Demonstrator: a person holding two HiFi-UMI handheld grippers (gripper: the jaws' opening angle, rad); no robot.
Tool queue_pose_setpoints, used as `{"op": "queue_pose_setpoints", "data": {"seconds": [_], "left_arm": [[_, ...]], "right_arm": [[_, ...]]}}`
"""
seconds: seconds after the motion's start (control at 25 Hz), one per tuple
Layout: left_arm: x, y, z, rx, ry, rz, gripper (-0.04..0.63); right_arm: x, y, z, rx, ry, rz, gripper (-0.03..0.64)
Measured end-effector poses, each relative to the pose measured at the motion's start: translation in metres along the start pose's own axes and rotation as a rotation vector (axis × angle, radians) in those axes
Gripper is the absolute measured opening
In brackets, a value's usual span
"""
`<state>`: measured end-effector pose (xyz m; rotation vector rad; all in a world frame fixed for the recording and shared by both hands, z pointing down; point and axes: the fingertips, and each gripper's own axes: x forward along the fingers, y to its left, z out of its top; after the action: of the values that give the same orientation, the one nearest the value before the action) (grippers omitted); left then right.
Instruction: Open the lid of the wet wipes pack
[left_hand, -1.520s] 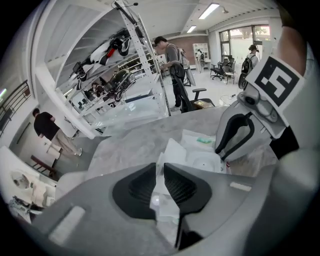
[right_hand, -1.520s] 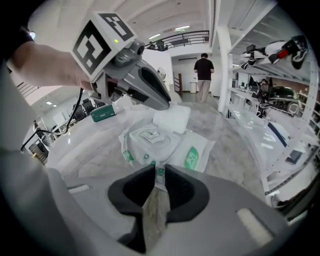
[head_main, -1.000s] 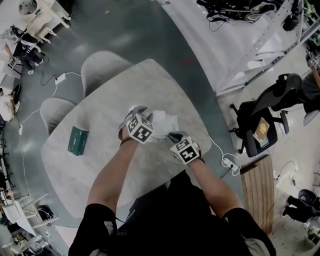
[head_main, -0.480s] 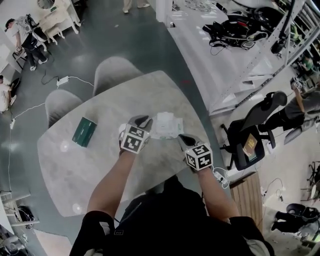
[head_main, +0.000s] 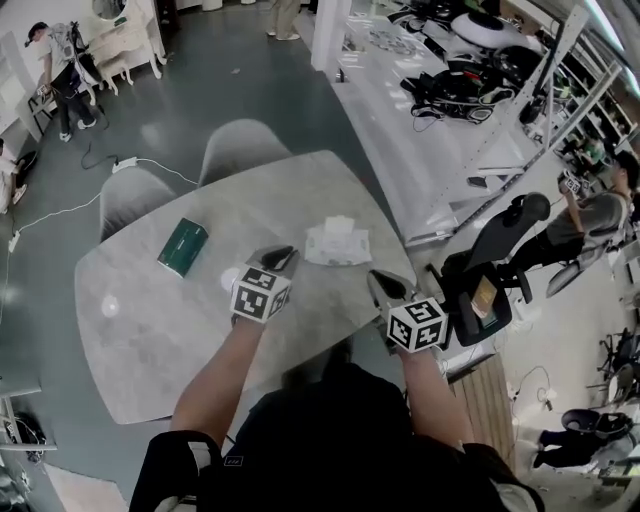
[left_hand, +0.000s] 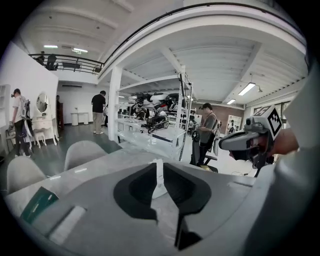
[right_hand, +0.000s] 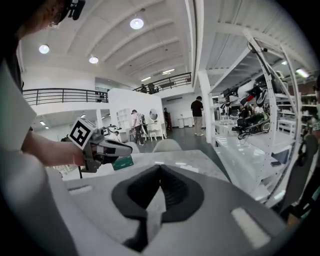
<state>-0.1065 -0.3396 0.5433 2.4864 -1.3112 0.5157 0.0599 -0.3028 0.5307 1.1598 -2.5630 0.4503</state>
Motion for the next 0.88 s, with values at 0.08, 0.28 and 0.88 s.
{"op": "queue_pose_setpoints", "data": {"seconds": [0.08,0.28,0.88], "left_arm": [[-0.01,-0.005,-0.001,-0.018,-0.016,-0.007,0.049],[-0.028,-0.023,0.006,-0.028,-0.053,-0.016,0.048],[-0.036,-0.05,0.081,-0.013,-0.165,0.053,0.041]], "right_arm": [[-0.011,0.007,0.006,-0.01,-0.017,0.0,0.003],[-0.033,0.008,0.017,-0.009,-0.056,0.013,0.003],[-0.093,-0.038,0.084,-0.049,-0.237,0.036,0.003]]}}
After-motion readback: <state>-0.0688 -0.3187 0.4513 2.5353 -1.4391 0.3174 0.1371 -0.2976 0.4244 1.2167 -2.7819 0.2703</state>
